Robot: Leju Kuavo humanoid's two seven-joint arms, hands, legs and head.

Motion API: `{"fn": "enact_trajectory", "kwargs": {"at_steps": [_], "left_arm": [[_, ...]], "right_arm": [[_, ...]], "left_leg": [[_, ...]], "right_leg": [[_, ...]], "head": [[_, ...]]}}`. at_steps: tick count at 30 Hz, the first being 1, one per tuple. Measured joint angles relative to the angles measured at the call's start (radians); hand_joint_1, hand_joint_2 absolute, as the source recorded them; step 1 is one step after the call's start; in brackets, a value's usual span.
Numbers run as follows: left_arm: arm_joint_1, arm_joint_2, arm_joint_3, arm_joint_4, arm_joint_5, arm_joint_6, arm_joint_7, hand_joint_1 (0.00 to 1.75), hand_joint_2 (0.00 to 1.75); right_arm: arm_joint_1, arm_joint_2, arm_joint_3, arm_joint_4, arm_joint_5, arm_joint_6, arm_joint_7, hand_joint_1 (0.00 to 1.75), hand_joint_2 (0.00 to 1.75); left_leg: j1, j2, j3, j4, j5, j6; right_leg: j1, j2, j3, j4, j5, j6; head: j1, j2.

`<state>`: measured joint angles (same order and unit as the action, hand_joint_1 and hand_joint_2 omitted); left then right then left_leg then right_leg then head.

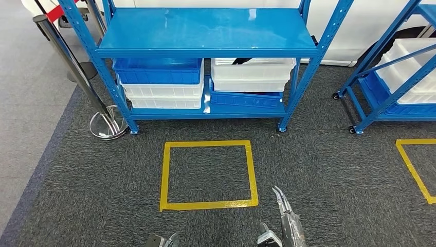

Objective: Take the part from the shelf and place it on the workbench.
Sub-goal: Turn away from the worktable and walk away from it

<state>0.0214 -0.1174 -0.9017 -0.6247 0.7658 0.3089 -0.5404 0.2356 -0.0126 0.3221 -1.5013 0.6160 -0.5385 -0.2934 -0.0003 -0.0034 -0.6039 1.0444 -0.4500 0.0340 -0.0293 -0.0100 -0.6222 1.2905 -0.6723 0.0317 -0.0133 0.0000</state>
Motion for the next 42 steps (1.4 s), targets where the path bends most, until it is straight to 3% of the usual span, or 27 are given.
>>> {"fn": "enact_trajectory", "kwargs": {"at_steps": [1, 2, 4, 5, 6, 10, 14, 19, 24, 25, 27, 29, 30, 31, 32, 33, 34, 36, 38, 39, 40, 42], "left_arm": [[0.009, 0.016, -0.016, -0.047, -0.019, 0.011, 0.026, 0.0, 0.0], [0.019, 0.032, -0.029, -0.096, -0.036, 0.024, 0.049, 0.0, 0.0], [0.029, 0.055, -0.053, -0.171, -0.059, 0.036, 0.076, 0.0, 0.0], [0.03, 0.063, -0.064, -0.199, -0.065, 0.038, 0.083, 0.0, 0.0], [0.031, 0.068, -0.072, -0.221, -0.07, 0.036, 0.087, 0.0, 0.0], [0.018, 0.087, -0.105, -0.26, -0.118, -0.019, 0.086, 0.0, 0.0], [-0.011, 0.091, -0.127, -0.262, -0.167, -0.095, 0.082, 0.0, 0.0], [-0.028, 0.094, -0.141, -0.262, -0.185, -0.117, 0.081, 0.0, 0.0], [-0.039, 0.098, -0.146, -0.26, -0.237, -0.174, 0.076, 0.0, 0.0], [-0.044, 0.098, -0.146, -0.258, -0.257, -0.189, 0.076, 0.0, 0.0], [-0.043, 0.103, -0.145, -0.264, -0.278, -0.191, 0.088, 0.0, 0.0], [-0.002, 0.125, -0.139, -0.315, -0.249, -0.121, 0.118, 0.0, 0.0], [0.031, 0.142, -0.137, -0.355, -0.221, -0.067, 0.131, 0.0, 0.0], [0.065, 0.162, -0.136, -0.403, -0.19, -0.009, 0.138, 0.0, 0.0], [0.092, 0.182, -0.14, -0.445, -0.162, 0.039, 0.139, 0.0, 0.0], [0.108, 0.201, -0.145, -0.481, -0.138, 0.074, 0.136, 0.0, 0.0], [0.115, 0.219, -0.155, -0.513, -0.115, 0.1, 0.129, 0.0, 0.0], [0.112, 0.247, -0.182, -0.558, -0.086, 0.119, 0.113, 0.0, 0.0], [0.101, 0.272, -0.218, -0.6, -0.076, 0.125, 0.104, 0.0, 0.0], [0.093, 0.283, -0.235, -0.617, -0.075, 0.124, 0.103, 0.0, 0.0], [0.083, 0.291, -0.251, -0.63, -0.078, 0.119, 0.103, 0.0, 0.0], [0.059, 0.303, -0.275, -0.643, -0.091, 0.095, 0.103, 0.0, 0.0]], "right_arm": [[-0.002, -0.002, 0.003, 0.006, 0.002, 0.0, 0.002, 0.0, 0.0], [-0.004, -0.004, 0.005, 0.011, 0.003, 0.0, 0.003, 0.0, 0.0], [-0.011, -0.008, 0.009, 0.018, 0.004, 0.003, 0.004, 0.0, 0.0], [-0.015, -0.01, 0.01, 0.022, 0.003, 0.004, 0.003, 0.0, 0.0], [-0.02, -0.012, 0.012, 0.025, 0.003, 0.006, 0.002, 0.0, 0.0], [-0.041, -0.014, 0.024, 0.041, -0.003, 0.032, -0.012, 0.0, 0.0], [-0.078, -0.015, 0.04, 0.076, -0.012, 0.056, -0.03, 0.0, 0.0], [-0.096, -0.015, 0.049, 0.103, -0.018, 0.062, -0.037, 0.0, 0.0], [-0.11, -0.015, 0.056, 0.125, -0.029, 0.08, -0.054, 0.0, 0.0], [-0.116, -0.015, 0.058, 0.13, -0.033, 0.084, -0.058, 0.0, 0.0], [-0.123, -0.015, 0.059, 0.14, -0.039, 0.08, -0.06, 0.0, 0.0], [-0.117, -0.016, 0.058, 0.146, -0.043, 0.063, -0.054, 0.0, 0.0], [-0.109, -0.016, 0.057, 0.146, -0.045, 0.056, -0.049, 0.0, 0.0], [-0.101, -0.017, 0.054, 0.146, -0.047, 0.052, -0.046, 0.0, 0.0], [-0.095, -0.019, 0.051, 0.146, -0.048, 0.051, -0.044, 0.0, 0.0], [-0.091, -0.021, 0.048, 0.146, -0.048, 0.051, -0.043, 0.0, 0.0], [-0.089, -0.023, 0.045, 0.146, -0.049, 0.051, -0.041, 0.0, 0.0], [-0.089, -0.025, 0.043, 0.146, -0.049, 0.05, -0.04, 0.0, 0.0], [-0.085, -0.025, 0.041, 0.145, -0.049, 0.049, -0.039, 0.0, 0.0], [-0.083, -0.025, 0.041, 0.145, -0.049, 0.05, -0.039, 0.0, 0.0], [-0.083, -0.026, 0.041, 0.144, -0.049, 0.052, -0.039, 0.0, 0.0], [-0.086, -0.027, 0.04, 0.144, -0.051, 0.06, -0.042, 0.0, 0.0]], "left_leg": [[-0.008, -0.002, 0.006, 0.0, -0.003, 0.005], [-0.015, -0.004, 0.012, 0.0, -0.007, 0.009], [-0.027, -0.007, 0.022, -0.001, -0.012, 0.014], [-0.029, -0.009, 0.022, 0.0, -0.013, 0.014], [-0.029, -0.009, 0.02, 0.002, -0.014, 0.013], [-0.026, -0.008, 0.017, 0.002, -0.014, 0.015], [-0.026, -0.008, 0.02, -0.002, -0.012, 0.012], [-0.026, -0.008, 0.022, -0.003, -0.01, 0.01], [-0.028, -0.011, 0.042, -0.038, -0.012, 0.041], [-0.026, -0.012, 0.051, -0.046, -0.013, 0.045], [-0.025, -0.012, 0.061, -0.049, -0.015, 0.046], [-0.024, -0.01, 0.067, -0.048, -0.022, 0.042], [-0.023, -0.008, 0.073, -0.048, -0.027, 0.037], [-0.021, -0.007, 0.082, -0.047, -0.034, 0.032], [-0.018, -0.006, 0.092, -0.045, -0.041, 0.026], [-0.015, -0.006, 0.102, -0.043, -0.049, 0.019], [-0.012, -0.008, 0.11, -0.04, -0.057, 0.012], [-0.011, -0.012, 0.114, -0.033, -0.069, -0.002], [-0.012, -0.015, 0.114, -0.029, -0.073, -0.014], [-0.011, -0.015, 0.111, -0.018, -0.072, -0.018], [-0.01, -0.013, 0.101, 0.006, -0.068, -0.024], [-0.006, -0.007, 0.044, 0.107, -0.078, -0.036]], "right_leg": [[0.008, 0.001, -0.019, 0.006, 0.023, -0.01], [0.016, 0.002, -0.015, -0.032, 0.066, -0.023], [0.035, 0.005, 0.022, -0.154, 0.148, -0.057], [0.041, 0.007, 0.038, -0.203, 0.17, -0.069], [0.045, 0.008, 0.046, -0.232, 0.178, -0.074], [0.046, 0.012, 0.051, -0.251, 0.182, -0.049], [0.045, 0.012, 0.052, -0.251, 0.183, -0.05], [0.045, 0.012, 0.054, -0.252, 0.183, -0.051], [0.039, 0.01, 0.052, -0.233, 0.203, -0.036], [0.037, 0.01, 0.041, -0.213, 0.193, -0.033], [0.031, 0.011, -0.008, -0.126, 0.138, -0.025], [0.024, 0.011, -0.077, -0.012, 0.085, -0.016], [0.02, 0.01, -0.097, 0.016, 0.081, -0.013], [0.016, 0.01, -0.097, 0.006, 0.101, -0.011], [0.011, 0.009, -0.08, -0.038, 0.138, -0.007], [0.006, 0.009, -0.052, -0.103, 0.182, -0.003], [0.004, 0.01, -0.027, -0.165, 0.207, 0.0], [0.006, 0.011, -0.002, -0.232, 0.223, -0.011], [0.012, 0.012, 0.001, -0.238, 0.216, -0.034], [0.011, 0.012, 0.006, -0.24, 0.216, -0.04], [0.01, 0.011, 0.014, -0.244, 0.212, -0.046], [0.007, 0.01, 0.032, -0.251, 0.204, -0.055]], "head": [[0.001, 0.0], [0.001, 0.0], [-0.002, 0.0], [-0.004, 0.0], [-0.006, 0.0], [-0.007, 0.0], [-0.008, 0.0], [-0.008, 0.0], [-0.008, 0.0], [-0.007, 0.0], [-0.002, 0.0], [0.001, 0.0], [0.001, 0.0], [0.001, 0.0], [0.001, 0.0], [0.001, 0.0], [0.002, 0.0], [0.007, 0.0], [0.011, 0.0], [0.01, 0.0], [0.008, 0.0], [0.005, 0.0]]}}
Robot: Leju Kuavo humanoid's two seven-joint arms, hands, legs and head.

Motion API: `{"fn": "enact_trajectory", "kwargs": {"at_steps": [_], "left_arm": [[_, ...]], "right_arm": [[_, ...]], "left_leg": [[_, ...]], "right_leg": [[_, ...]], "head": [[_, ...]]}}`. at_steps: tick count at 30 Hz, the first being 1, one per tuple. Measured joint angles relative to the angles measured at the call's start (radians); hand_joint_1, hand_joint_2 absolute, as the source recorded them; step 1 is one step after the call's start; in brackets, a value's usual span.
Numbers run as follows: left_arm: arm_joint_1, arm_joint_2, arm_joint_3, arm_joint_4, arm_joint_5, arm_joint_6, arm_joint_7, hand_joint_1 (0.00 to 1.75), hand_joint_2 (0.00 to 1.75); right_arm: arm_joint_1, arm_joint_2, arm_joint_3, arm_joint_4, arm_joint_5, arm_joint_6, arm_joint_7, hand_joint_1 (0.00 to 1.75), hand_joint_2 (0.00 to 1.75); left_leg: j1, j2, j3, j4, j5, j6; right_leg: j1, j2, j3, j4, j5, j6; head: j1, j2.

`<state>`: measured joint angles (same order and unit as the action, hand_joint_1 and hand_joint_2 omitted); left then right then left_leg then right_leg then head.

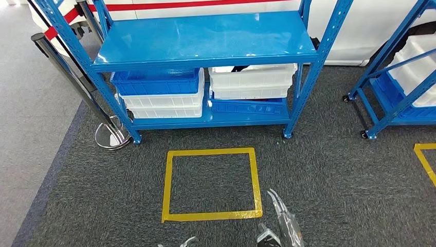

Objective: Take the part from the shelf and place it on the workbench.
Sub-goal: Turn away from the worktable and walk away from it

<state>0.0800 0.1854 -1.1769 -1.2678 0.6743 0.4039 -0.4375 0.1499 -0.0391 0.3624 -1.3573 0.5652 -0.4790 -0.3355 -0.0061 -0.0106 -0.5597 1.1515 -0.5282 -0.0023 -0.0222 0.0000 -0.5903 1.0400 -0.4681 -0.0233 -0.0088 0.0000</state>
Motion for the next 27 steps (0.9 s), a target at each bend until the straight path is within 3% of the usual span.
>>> {"fn": "enact_trajectory", "kwargs": {"at_steps": [2, 3, 4, 5, 7, 9, 12, 15, 16, 18, 19, 20, 22, 27], "left_arm": [[-0.024, 0.009, -0.02, -0.002, -0.027, -0.038, 0.0, 0.0, 0.0], [-0.035, 0.013, -0.029, -0.001, -0.044, -0.059, 0.001, 0.0, 0.0], [-0.042, 0.016, -0.036, -0.001, -0.057, -0.077, 0.002, 0.0, 0.0], [-0.048, 0.019, -0.041, 0.0, -0.068, -0.091, 0.003, 0.0, 0.0], [-0.051, 0.024, -0.045, 0.0, -0.076, -0.102, 0.003, 0.0, 0.0], [-0.053, 0.027, -0.045, 0.0, -0.079, -0.104, 0.003, 0.0, 0.0], [-0.048, 0.03, -0.041, -0.001, -0.07, -0.099, 0.009, 0.0, 0.0], [-0.021, 0.034, -0.028, -0.023, -0.044, -0.052, 0.007, 0.0, 0.0], [-0.01, 0.036, -0.025, -0.034, -0.039, -0.037, 0.005, 0.0, 0.0], [0.004, 0.042, -0.022, -0.05, -0.035, -0.021, 0.002, 0.0, 0.0], [0.009, 0.044, -0.021, -0.055, -0.035, -0.017, 0.002, 0.0, 0.0], [0.011, 0.046, -0.02, -0.059, -0.032, -0.014, 0.002, 0.0, 0.0], [0.012, 0.049, -0.019, -0.064, -0.02, -0.009, 0.002, 0.0, 0.0], [0.013, 0.05, -0.018, -0.067, -0.002, -0.006, 0.0, 0.0, 0.0]], "right_arm": [[-0.002, -0.001, 0.0, 0.001, -0.004, 0.009, -0.003, 0.0, 0.0], [-0.003, -0.002, 0.0, 0.002, -0.005, 0.013, -0.005, 0.0, 0.0], [-0.005, -0.002, 0.0, 0.003, -0.006, 0.016, -0.006, 0.0, 0.0], [-0.007, -0.002, 0.0, 0.005, -0.007, 0.018, -0.007, 0.0, 0.0], [-0.01, -0.002, 0.0, 0.007, -0.008, 0.02, -0.009, 0.0, 0.0], [-0.011, -0.003, -0.001, 0.008, -0.009, 0.02, -0.011, 0.0, 0.0], [-0.011, -0.004, -0.001, 0.009, -0.011, 0.02, -0.012, 0.0, 0.0], [-0.014, -0.007, -0.006, 0.008, -0.015, 0.02, -0.011, 0.0, 0.0], [-0.015, -0.009, -0.008, 0.008, -0.016, 0.02, -0.011, 0.0, 0.0], [-0.017, -0.01, -0.012, 0.009, -0.017, 0.02, -0.01, 0.0, 0.0], [-0.018, -0.011, -0.013, 0.01, -0.017, 0.02, -0.009, 0.0, 0.0], [-0.018, -0.011, -0.015, 0.011, -0.018, 0.021, -0.008, 0.0, 0.0], [-0.019, -0.011, -0.017, 0.012, -0.019, 0.022, -0.007, 0.0, 0.0], [-0.021, -0.011, -0.017, 0.016, -0.021, 0.023, -0.008, 0.0, 0.0]], "left_leg": [[0.005, 0.004, -0.077, 0.114, -0.047, -0.01], [0.007, 0.004, -0.105, 0.146, -0.065, -0.012], [0.008, 0.004, -0.121, 0.151, -0.064, -0.013], [0.008, 0.004, -0.122, 0.122, -0.039, -0.011], [0.006, 0.005, -0.088, 0.002, 0.054, 0.0], [-0.001, 0.006, -0.061, -0.089, 0.09, 0.014], [-0.007, 0.004, -0.052, -0.113, 0.089, 0.027], [-0.001, 0.005, -0.034, -0.135, 0.099, 0.032], [-0.001, 0.005, -0.028, -0.137, 0.097, 0.03], [-0.01, 0.004, -0.026, -0.127, 0.088, 0.027], [-0.012, 0.004, -0.026, -0.122, 0.083, 0.028], [-0.013, 0.004, -0.026, -0.12, 0.081, 0.03], [-0.013, 0.004, -0.027, -0.118, 0.078, 0.033], [-0.013, 0.004, -0.026, -0.118, 0.076, 0.036]], "right_leg": [[0.001, -0.001, 0.014, -0.002, -0.01, -0.006], [0.001, -0.001, 0.02, -0.002, -0.015, -0.007], [0.002, 0.001, 0.027, -0.002, -0.021, -0.008], [0.003, 0.002, 0.035, -0.002, -0.027, -0.008], [0.004, 0.005, 0.052, -0.003, -0.038, -0.006], [0.006, 0.006, 0.06, -0.004, -0.047, 0.001], [0.007, 0.005, 0.064, -0.008, -0.056, 0.018], [0.009, 0.002, 0.061, 0.016, -0.071, 0.032], [0.01, 0.001, 0.057, 0.026, -0.064, 0.027], [0.011, -0.001, 0.066, 0.014, -0.056, -0.004], [0.009, -0.002, 0.078, -0.003, -0.057, -0.01], [0.008, -0.003, 0.088, -0.017, -0.066, -0.008], [0.006, -0.004, 0.093, -0.025, -0.066, 0.015], [0.005, -0.005, 0.097, -0.032, -0.066, 0.021]], "head": [[-0.002, 0.0], [-0.003, 0.0], [-0.003, 0.0], [-0.003, 0.0], [-0.003, 0.0], [-0.002, 0.0], [-0.005, 0.0], [-0.001, 0.0], [0.001, 0.0], [0.002, 0.0], [0.001, 0.0], [0.001, 0.0], [0.001, 0.0], [0.001, 0.0]]}}
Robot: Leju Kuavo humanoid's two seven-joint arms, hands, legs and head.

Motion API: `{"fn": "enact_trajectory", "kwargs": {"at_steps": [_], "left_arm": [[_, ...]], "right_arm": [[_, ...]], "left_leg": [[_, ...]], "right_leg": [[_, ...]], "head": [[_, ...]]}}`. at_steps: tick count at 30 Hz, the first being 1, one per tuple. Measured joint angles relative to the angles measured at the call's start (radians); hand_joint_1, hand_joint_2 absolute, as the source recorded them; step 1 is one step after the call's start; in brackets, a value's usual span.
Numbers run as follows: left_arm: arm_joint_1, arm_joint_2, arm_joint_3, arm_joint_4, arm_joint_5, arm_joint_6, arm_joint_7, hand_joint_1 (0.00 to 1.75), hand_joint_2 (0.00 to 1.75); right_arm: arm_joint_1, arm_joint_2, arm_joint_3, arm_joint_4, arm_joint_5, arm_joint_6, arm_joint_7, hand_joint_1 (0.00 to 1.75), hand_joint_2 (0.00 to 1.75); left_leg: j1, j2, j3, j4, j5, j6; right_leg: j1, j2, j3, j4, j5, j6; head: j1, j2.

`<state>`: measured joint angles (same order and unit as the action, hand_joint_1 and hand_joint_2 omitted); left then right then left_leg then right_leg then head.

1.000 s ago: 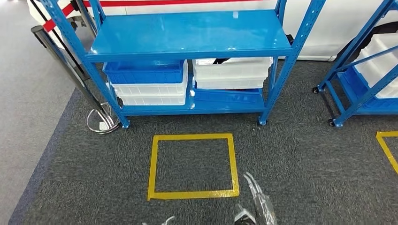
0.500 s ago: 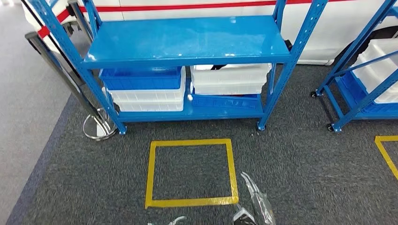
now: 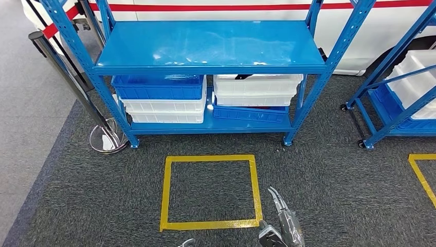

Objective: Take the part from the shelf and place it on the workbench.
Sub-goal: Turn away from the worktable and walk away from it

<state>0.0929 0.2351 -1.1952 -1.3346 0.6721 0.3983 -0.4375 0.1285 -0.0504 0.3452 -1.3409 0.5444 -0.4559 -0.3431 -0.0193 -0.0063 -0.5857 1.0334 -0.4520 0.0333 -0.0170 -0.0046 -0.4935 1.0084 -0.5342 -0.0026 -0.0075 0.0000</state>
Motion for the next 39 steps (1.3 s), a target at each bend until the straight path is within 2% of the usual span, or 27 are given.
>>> {"fn": "enact_trajectory", "kwargs": {"at_steps": [13, 15, 17, 18, 19, 21, 22, 23, 24, 26, 27, 28, 30, 35, 39], "left_arm": [[0.004, 0.002, 0.0, -0.002, 0.017, 0.01, -0.007, 0.0, 0.0], [0.007, 0.004, 0.0, -0.008, 0.032, 0.025, -0.013, 0.0, 0.0], [0.009, 0.006, 0.001, -0.019, 0.042, 0.04, -0.018, 0.0, 0.0], [0.01, 0.006, 0.001, -0.024, 0.047, 0.046, -0.019, 0.0, 0.0], [0.01, 0.006, 0.001, -0.028, 0.051, 0.05, -0.02, 0.0, 0.0], [0.008, 0.006, 0.001, -0.032, 0.056, 0.054, -0.021, 0.0, 0.0], [0.006, 0.006, 0.0, -0.032, 0.056, 0.053, -0.021, 0.0, 0.0], [0.005, 0.006, -0.001, -0.033, 0.057, 0.052, -0.021, 0.0, 0.0], [0.005, 0.006, -0.001, -0.033, 0.058, 0.052, -0.022, 0.0, 0.0], [0.005, 0.007, -0.003, -0.038, 0.059, 0.055, -0.026, 0.0, 0.0], [0.004, 0.008, -0.006, -0.042, 0.058, 0.058, -0.029, 0.0, 0.0], [0.002, 0.01, -0.011, -0.047, 0.055, 0.06, -0.031, 0.0, 0.0], [-0.006, 0.016, -0.024, -0.056, 0.05, 0.063, -0.033, 0.0, 0.0], [-0.011, 0.035, -0.053, -0.088, 0.056, 0.086, -0.035, 0.0, 0.0], [-0.013, 0.042, -0.07, -0.111, 0.055, 0.094, -0.036, 0.0, 0.0]], "right_arm": [[0.0, 0.0, -0.001, 0.001, 0.0, 0.0, 0.0, 0.0, 0.0], [0.0, 0.0, -0.001, 0.001, -0.001, 0.0, -0.002, 0.0, 0.0], [0.0, 0.0, -0.001, 0.001, -0.002, 0.0, -0.005, 0.0, 0.0], [-0.001, 0.0, -0.002, 0.001, -0.002, 0.0, -0.007, 0.0, 0.0], [-0.002, 0.0, -0.004, 0.001, -0.002, 0.0, -0.008, 0.0, 0.0], [0.0, 0.0, -0.006, 0.004, -0.003, 0.0, -0.009, 0.0, 0.0], [0.002, 0.0, -0.006, 0.006, -0.003, 0.0, -0.009, 0.0, 0.0], [0.005, 0.0, -0.007, 0.008, -0.003, 0.0, -0.009, 0.0, 0.0], [0.007, 0.0, -0.007, 0.01, -0.003, -0.001, -0.009, 0.0, 0.0], [0.01, -0.001, -0.009, 0.012, -0.004, -0.004, -0.008, 0.0, 0.0], [0.012, -0.001, -0.009, 0.011, -0.004, -0.005, -0.008, 0.0, 0.0], [0.014, -0.002, -0.01, 0.011, -0.005, -0.006, -0.007, 0.0, 0.0], [0.018, -0.002, -0.009, 0.009, -0.006, -0.008, -0.006, 0.0, 0.0], [0.027, -0.003, -0.012, 0.007, -0.012, -0.019, 0.0, 0.0, 0.0], [0.033, -0.003, -0.011, 0.004, -0.013, -0.021, 0.003, 0.0, 0.0]], "left_leg": [[0.0, 0.0, 0.002, 0.0, -0.001, 0.001], [-0.003, 0.0, 0.002, -0.002, -0.005, 0.01], [0.001, -0.001, 0.017, -0.026, -0.003, 0.023], [0.004, 0.0, 0.029, -0.042, 0.002, 0.027], [0.008, 0.0, 0.04, -0.054, 0.005, 0.03], [0.006, 0.0, 0.05, -0.058, 0.002, 0.031], [0.005, 0.0, 0.053, -0.057, -0.003, 0.031], [0.004, -0.001, 0.058, -0.056, -0.008, 0.03], [0.004, -0.002, 0.065, -0.053, -0.015, 0.027], [0.005, -0.002, 0.081, -0.046, -0.032, 0.019], [0.004, -0.003, 0.086, -0.038, -0.042, 0.013], [0.003, -0.003, 0.087, -0.033, -0.049, 0.006], [0.0, -0.003, 0.087, -0.028, -0.057, -0.004], [0.002, -0.002, 0.098, -0.034, -0.057, -0.001], [0.003, -0.002, 0.107, -0.047, -0.064, -0.005]], "right_leg": [[0.001, 0.0, 0.002, -0.003, 0.003, 0.005], [-0.003, -0.001, 0.005, -0.012, 0.003, 0.017], [-0.004, -0.004, 0.013, -0.016, 0.0, 0.032], [-0.002, -0.005, 0.008, 0.003, -0.009, 0.034], [-0.001, -0.004, -0.012, 0.045, -0.028, 0.033], [-0.002, -0.001, -0.09, 0.172, -0.075, 0.03], [-0.003, 0.0, -0.129, 0.226, -0.087, 0.029], [-0.003, 0.0, -0.154, 0.249, -0.079, 0.029], [-0.004, 0.0, -0.16, 0.237, -0.052, 0.028], [-0.006, 0.0, -0.128, 0.133, 0.032, 0.025], [-0.005, 0.001, -0.107, 0.079, 0.06, 0.022], [-0.004, 0.001, -0.093, 0.043, 0.075, 0.018], [0.0, 0.003, -0.087, 0.022, 0.071, 0.01], [0.003, 0.008, -0.082, 0.017, 0.064, -0.001], [0.005, 0.007, -0.078, 0.017, 0.058, -0.008]], "head": [[0.0, 0.0], [-0.001, 0.0], [0.0, 0.0], [0.002, 0.0], [0.004, 0.0], [0.006, 0.0], [0.006, 0.0], [0.006, 0.0], [0.006, 0.0], [0.007, 0.0], [0.007, 0.0], [0.006, 0.0], [0.003, 0.0], [0.0, 0.0], [0.0, 0.0]]}}
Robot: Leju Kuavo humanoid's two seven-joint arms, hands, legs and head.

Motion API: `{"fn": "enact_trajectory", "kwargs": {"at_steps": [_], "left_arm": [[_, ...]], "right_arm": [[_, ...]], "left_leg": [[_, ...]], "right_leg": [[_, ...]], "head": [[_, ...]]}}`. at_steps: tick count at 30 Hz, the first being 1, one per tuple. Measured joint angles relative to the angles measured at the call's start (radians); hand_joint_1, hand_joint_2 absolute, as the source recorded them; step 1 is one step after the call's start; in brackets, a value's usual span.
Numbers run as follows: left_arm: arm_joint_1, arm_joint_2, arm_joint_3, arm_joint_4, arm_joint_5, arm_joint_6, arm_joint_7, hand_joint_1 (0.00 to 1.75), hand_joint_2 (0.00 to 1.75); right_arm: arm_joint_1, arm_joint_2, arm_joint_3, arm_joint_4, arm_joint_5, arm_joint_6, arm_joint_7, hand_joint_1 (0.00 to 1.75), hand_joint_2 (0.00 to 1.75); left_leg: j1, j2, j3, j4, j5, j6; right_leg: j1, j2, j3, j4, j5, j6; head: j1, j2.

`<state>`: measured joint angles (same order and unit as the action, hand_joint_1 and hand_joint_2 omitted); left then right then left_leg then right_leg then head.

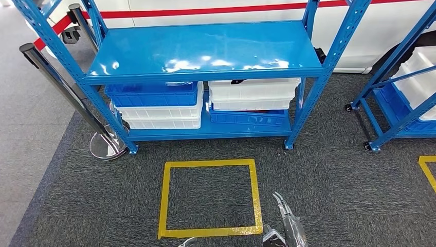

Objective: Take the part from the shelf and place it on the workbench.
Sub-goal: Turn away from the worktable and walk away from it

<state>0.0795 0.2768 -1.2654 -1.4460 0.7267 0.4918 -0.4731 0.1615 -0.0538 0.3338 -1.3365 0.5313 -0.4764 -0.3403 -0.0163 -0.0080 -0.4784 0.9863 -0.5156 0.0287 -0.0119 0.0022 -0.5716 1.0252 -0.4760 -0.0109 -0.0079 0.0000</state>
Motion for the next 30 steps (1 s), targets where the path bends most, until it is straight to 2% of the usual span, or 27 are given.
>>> {"fn": "enact_trajectory", "kwargs": {"at_steps": [3, 6, 18, 20, 22, 24, 26, 28, 30], "left_arm": [[-0.003, 0.004, -0.007, -0.007, -0.009, 0.0, 0.002, 0.0, 0.0], [-0.023, 0.011, -0.022, -0.009, -0.044, -0.018, 0.015, 0.0, 0.0], [-0.092, 0.046, -0.021, -0.005, -0.277, -0.214, 0.091, 0.0, 0.0], [-0.124, 0.055, -0.01, 0.009, -0.416, -0.311, 0.104, 0.0, 0.0], [-0.17, 0.064, 0.01, 0.029, -0.598, -0.452, 0.097, 0.0, 0.0], [-0.225, 0.064, 0.045, 0.056, -0.773, -0.586, 0.064, 0.0, 0.0], [-0.296, 0.052, 0.064, 0.084, -0.921, -0.675, 0.022, 0.0, 0.0], [-0.379, 0.035, 0.048, 0.104, -1.015, -0.74, -0.007, 0.0, 0.0], [-0.459, 0.021, 0.016, 0.114, -1.035, -0.805, -0.021, 0.0, 0.0]], "right_arm": [[0.001, 0.0, 0.0, -0.003, -0.001, 0.0, 0.0, 0.0, 0.0], [0.001, 0.0, 0.0, -0.004, -0.005, 0.0, -0.003, 0.0, 0.0], [0.0, 0.0, -0.014, -0.015, -0.037, 0.012, -0.041, 0.0, 0.0], [-0.003, 0.0, -0.014, -0.015, -0.041, 0.024, -0.052, 0.0, 0.0], [-0.01, 0.0, -0.013, -0.015, -0.047, 0.038, -0.067, 0.0, 0.0], [-0.019, 0.0, -0.012, -0.014, -0.054, 0.05, -0.084, 0.0, 0.0], [-0.029, 0.0, -0.01, -0.013, -0.067, 0.064, -0.107, 0.0, 0.0], [-0.044, 0.0, -0.006, -0.011, -0.079, 0.078, -0.128, 0.0, 0.0], [-0.06, 0.0, -0.002, -0.004, -0.087, 0.088, -0.142, 0.0, 0.0]], "left_leg": [[0.0, 0.0, 0.002, -0.002, 0.0, -0.002], [0.001, 0.0, 0.003, -0.003, 0.0, -0.008], [0.0, 0.0, 0.005, -0.001, 0.0, -0.012], [0.0, -0.001, 0.004, -0.001, 0.0, -0.012], [0.0, -0.002, 0.004, -0.001, 0.0, -0.012], [0.0, -0.003, 0.004, 0.0, 0.001, -0.012], [0.0, -0.003, 0.004, 0.002, 0.001, -0.011], [0.0, -0.003, 0.004, 0.002, 0.001, -0.011], [0.0, -0.003, 0.004, 0.003, 0.002, -0.011]], "right_leg": [[0.001, 0.0, 0.003, 0.0, -0.002, -0.002], [0.001, -0.001, 0.005, 0.0, -0.002, -0.002], [-0.001, -0.002, 0.013, -0.003, -0.001, 0.0], [-0.001, -0.004, 0.014, -0.004, 0.0, 0.0], [-0.001, -0.006, 0.015, -0.004, 0.0, 0.001], [-0.001, -0.007, 0.016, -0.004, 0.001, 0.002], [-0.002, -0.007, 0.016, -0.005, 0.002, 0.004], [-0.002, -0.007, 0.016, -0.005, 0.003, 0.005], [-0.002, -0.006, 0.017, -0.005, 0.004, 0.006]], "head": [[0.0, 0.0], [0.0, 0.0], [0.001, 0.0], [0.001, 0.0], [0.0, 0.0], [0.0, 0.0], [0.0, 0.0], [0.0, 0.0], [0.0, 0.0]]}}
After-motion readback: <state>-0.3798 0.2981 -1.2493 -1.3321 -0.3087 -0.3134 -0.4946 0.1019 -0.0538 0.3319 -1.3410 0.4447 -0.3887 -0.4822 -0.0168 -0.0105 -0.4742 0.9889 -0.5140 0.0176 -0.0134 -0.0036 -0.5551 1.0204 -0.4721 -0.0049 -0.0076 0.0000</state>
